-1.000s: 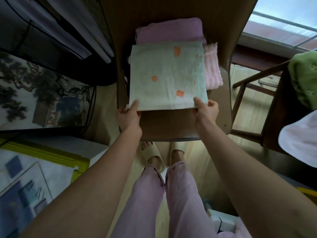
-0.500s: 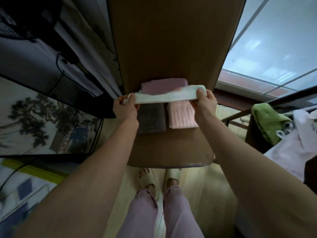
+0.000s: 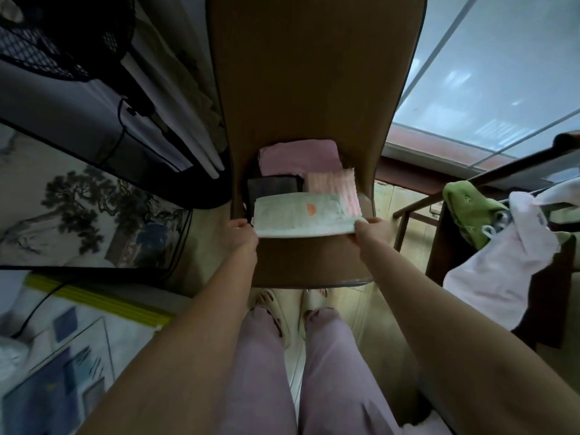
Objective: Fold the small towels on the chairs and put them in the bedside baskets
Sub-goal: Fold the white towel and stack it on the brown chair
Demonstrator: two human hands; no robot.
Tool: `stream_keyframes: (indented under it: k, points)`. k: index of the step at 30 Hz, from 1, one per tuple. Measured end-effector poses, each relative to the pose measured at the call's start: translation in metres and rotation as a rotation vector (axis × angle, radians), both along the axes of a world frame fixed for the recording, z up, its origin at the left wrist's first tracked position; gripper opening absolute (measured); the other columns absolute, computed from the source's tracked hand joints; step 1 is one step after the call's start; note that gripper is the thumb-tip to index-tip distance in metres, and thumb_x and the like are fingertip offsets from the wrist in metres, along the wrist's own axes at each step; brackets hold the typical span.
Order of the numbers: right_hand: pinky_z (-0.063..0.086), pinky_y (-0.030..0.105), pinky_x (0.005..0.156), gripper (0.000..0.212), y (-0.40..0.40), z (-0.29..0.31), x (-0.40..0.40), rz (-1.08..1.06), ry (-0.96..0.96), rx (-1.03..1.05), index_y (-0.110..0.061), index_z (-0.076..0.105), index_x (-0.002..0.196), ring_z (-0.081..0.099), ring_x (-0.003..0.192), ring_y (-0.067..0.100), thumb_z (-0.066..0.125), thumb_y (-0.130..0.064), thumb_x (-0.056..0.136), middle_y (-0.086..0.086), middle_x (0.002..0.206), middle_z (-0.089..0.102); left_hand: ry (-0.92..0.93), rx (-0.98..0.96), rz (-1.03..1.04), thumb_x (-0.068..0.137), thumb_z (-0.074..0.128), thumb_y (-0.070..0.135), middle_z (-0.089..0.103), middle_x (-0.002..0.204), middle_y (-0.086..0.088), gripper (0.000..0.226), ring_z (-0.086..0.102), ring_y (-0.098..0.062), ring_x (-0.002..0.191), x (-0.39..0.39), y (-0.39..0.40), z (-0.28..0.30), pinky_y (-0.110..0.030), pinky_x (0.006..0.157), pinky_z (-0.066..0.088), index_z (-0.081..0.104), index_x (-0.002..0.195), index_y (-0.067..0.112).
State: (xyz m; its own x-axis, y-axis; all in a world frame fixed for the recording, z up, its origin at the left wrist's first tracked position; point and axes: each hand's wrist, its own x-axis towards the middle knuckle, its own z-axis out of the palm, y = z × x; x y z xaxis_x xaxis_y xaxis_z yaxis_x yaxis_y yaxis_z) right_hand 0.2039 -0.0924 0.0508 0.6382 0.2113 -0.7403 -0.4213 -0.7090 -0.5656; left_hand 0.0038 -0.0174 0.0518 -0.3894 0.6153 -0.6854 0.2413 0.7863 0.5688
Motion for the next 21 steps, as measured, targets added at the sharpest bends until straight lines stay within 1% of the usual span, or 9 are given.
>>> stream_keyframes:
  k: [3, 5, 6, 8, 10, 13, 16, 19, 21]
  points:
    - [0.059, 0.034, 0.078, 0.013, -0.011, -0.011, 0.000, 0.073, -0.041, -0.062, -0.012, 0.057, 0.098, 0.065, 0.094, 0.025, 0.059, -0.001, 0.092, 0.009, 0.098, 0.062, -0.030, -0.066, -0.058, 0.093, 0.052, 0.001, 0.057, 0.102, -0.007, 0.020, 0.053, -0.017, 0.078, -0.002, -0.009, -0.006, -0.031, 0.074, 0.053, 0.061, 0.082, 0.015]
    - [0.058, 0.034, 0.080, 0.020, -0.016, -0.016, 0.001, 0.124, -0.082, -0.042, -0.011, 0.060, 0.106, 0.064, 0.094, 0.022, 0.060, 0.001, 0.091, 0.009, 0.107, 0.062, -0.080, -0.110, -0.096, 0.093, 0.055, 0.004, 0.060, 0.106, -0.008, 0.011, 0.056, -0.017, 0.085, -0.004, -0.012, -0.007, -0.023, 0.066, 0.051, 0.065, 0.092, 0.010]
    - [0.059, 0.035, 0.081, 0.023, -0.017, -0.018, 0.002, 0.146, -0.097, -0.014, -0.011, 0.062, 0.108, 0.063, 0.095, 0.022, 0.059, 0.003, 0.090, 0.009, 0.111, 0.062, -0.099, -0.111, -0.163, 0.092, 0.058, 0.008, 0.062, 0.110, -0.008, 0.011, 0.058, -0.017, 0.089, -0.006, -0.013, -0.008, -0.022, 0.067, 0.050, 0.065, 0.100, 0.010]
    - [0.058, 0.036, 0.084, 0.027, -0.019, -0.017, 0.003, 0.220, -0.109, 0.047, -0.015, 0.068, 0.097, 0.062, 0.101, 0.022, 0.053, 0.006, 0.090, 0.007, 0.117, 0.061, -0.090, -0.095, -0.453, 0.087, 0.068, 0.015, 0.061, 0.111, -0.003, 0.019, 0.057, -0.015, 0.097, -0.012, -0.015, -0.007, -0.025, 0.078, 0.048, 0.066, 0.106, 0.014]
    - [0.057, 0.036, 0.089, 0.028, -0.019, -0.013, 0.007, 0.322, -0.080, 0.105, -0.016, 0.074, 0.090, 0.060, 0.108, 0.020, 0.053, 0.003, 0.090, 0.002, 0.113, 0.064, -0.019, -0.057, -0.702, 0.080, 0.076, 0.014, 0.057, 0.108, 0.002, 0.029, 0.052, -0.014, 0.102, -0.018, -0.014, -0.006, -0.026, 0.083, 0.043, 0.067, 0.108, 0.014]
    - [0.054, 0.026, 0.087, 0.023, -0.013, 0.001, 0.013, 0.492, -0.027, 0.198, -0.013, 0.074, 0.103, 0.059, 0.106, 0.013, 0.056, -0.003, 0.092, -0.004, 0.106, 0.065, 0.076, 0.025, -0.834, 0.082, 0.073, 0.008, 0.060, 0.108, -0.002, 0.024, 0.053, -0.013, 0.102, -0.020, -0.006, 0.001, -0.025, 0.083, 0.042, 0.070, 0.106, 0.011]
    - [0.055, 0.025, 0.082, 0.028, -0.003, 0.013, 0.021, 0.552, 0.016, 0.284, -0.014, 0.071, 0.112, 0.059, 0.107, 0.018, 0.061, -0.001, 0.090, 0.007, 0.119, 0.061, -0.051, 0.069, -0.755, 0.087, 0.070, 0.017, 0.062, 0.108, -0.003, 0.026, 0.060, -0.013, 0.098, -0.016, 0.012, 0.013, -0.022, 0.080, 0.049, 0.067, 0.112, 0.008]
    - [0.057, 0.030, 0.086, 0.020, 0.011, 0.031, 0.032, 0.515, 0.013, 0.343, -0.012, 0.072, 0.106, 0.063, 0.104, 0.022, 0.071, -0.011, 0.086, 0.013, 0.113, 0.064, -0.290, 0.076, -0.489, 0.091, 0.065, 0.021, 0.060, 0.104, -0.007, 0.026, 0.062, -0.013, 0.090, -0.011, 0.033, 0.036, -0.017, 0.067, 0.055, 0.065, 0.111, 0.005]
    - [0.059, 0.026, 0.077, 0.023, 0.022, 0.047, 0.037, 0.402, 0.102, 0.412, -0.003, 0.070, 0.105, 0.070, 0.090, 0.019, 0.073, -0.015, 0.085, 0.017, 0.107, 0.067, -0.376, 0.083, -0.343, 0.092, 0.064, 0.025, 0.060, 0.100, -0.008, 0.027, 0.062, -0.014, 0.089, -0.009, 0.046, 0.048, -0.018, 0.065, 0.055, 0.065, 0.111, 0.007]
